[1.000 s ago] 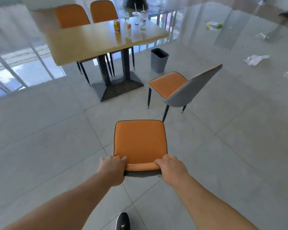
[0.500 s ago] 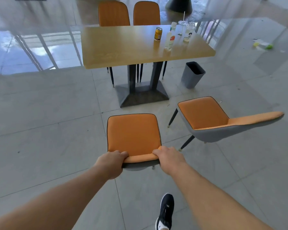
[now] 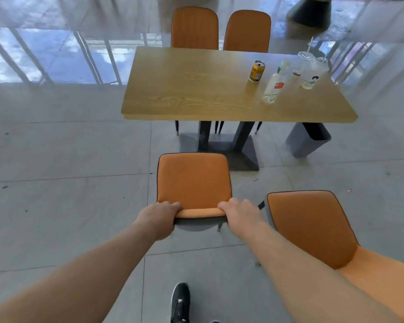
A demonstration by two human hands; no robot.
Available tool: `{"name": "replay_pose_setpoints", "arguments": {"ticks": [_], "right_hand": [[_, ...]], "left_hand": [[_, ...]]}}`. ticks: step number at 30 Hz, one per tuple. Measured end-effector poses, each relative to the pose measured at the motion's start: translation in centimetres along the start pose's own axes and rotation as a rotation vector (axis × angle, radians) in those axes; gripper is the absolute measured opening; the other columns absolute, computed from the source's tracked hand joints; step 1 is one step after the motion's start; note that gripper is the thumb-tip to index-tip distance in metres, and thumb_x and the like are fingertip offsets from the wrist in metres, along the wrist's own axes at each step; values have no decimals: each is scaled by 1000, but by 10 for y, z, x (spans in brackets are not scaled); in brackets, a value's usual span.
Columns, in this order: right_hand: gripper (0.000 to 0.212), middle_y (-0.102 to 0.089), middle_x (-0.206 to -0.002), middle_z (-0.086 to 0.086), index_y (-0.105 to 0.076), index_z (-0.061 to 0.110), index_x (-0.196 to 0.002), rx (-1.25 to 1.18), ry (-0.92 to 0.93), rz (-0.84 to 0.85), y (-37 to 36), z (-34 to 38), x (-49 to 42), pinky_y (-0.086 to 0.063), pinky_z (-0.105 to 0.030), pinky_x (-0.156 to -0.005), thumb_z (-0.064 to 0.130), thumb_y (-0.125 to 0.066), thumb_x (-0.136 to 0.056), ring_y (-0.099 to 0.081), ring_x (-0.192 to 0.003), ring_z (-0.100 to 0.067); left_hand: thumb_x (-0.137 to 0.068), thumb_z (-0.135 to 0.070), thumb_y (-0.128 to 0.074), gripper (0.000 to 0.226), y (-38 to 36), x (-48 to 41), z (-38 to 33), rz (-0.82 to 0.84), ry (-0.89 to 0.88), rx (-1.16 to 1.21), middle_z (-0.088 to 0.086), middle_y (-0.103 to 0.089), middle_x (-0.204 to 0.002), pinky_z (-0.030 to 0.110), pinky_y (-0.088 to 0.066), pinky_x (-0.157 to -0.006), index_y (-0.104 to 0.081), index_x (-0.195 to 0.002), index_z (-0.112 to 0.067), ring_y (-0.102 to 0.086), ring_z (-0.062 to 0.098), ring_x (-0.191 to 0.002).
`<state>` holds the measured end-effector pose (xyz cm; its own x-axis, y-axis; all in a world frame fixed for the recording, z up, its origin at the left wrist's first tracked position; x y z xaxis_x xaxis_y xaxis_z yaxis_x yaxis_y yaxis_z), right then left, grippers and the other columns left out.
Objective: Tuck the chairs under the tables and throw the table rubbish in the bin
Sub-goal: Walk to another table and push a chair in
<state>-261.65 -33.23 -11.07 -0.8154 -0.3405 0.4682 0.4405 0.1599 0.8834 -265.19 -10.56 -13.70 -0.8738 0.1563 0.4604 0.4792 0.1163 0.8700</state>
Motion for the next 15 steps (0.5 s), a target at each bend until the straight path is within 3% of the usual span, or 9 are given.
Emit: {"name": "replay_pose_setpoints", "arguments": {"ticks": [4, 10, 15], "right_hand": [[26, -55, -105, -3, -57, 35, -111, -15, -8, 4, 35, -28, -59, -58, -49, -83, 13, -57, -97, -56, -96, -29], [22, -53, -104, -4, -55, 33, -117, 24, 29, 4, 69, -40, -118, -59, -46, -80, 17, -58, -101, -55, -92, -29], [19, -55, -113, -7, -54, 27, -124, 35, 50, 95, 78, -33, -114, -59, -48, -86, 21, -55, -105, -57, -102, -31]], "left_hand": [[-94, -16, -47, 22, 29, -64, 8, -22, 4, 21, -8, -54, -85, 37, -57, -66, -45, -98, -38, -57, 15, -70], [-93, -17, -50, 22, 71, -119, 26, -2, 29, -19, -8, -52, -82, 36, -53, -61, -45, -100, -37, -53, 15, -66], [-91, -25, -60, 25, 83, -116, 21, 120, 32, -50, -7, -56, -91, 36, -59, -73, -51, -112, -34, -60, 15, -78]]}}
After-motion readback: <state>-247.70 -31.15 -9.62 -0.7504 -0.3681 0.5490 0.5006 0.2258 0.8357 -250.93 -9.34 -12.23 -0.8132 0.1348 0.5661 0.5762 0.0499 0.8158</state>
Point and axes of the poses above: each hand's wrist, its own x-axis away from the middle knuckle, its own y-axis out of the back of the hand, z = x × y, the point moved 5 cm from there along -x, towards the middle knuckle
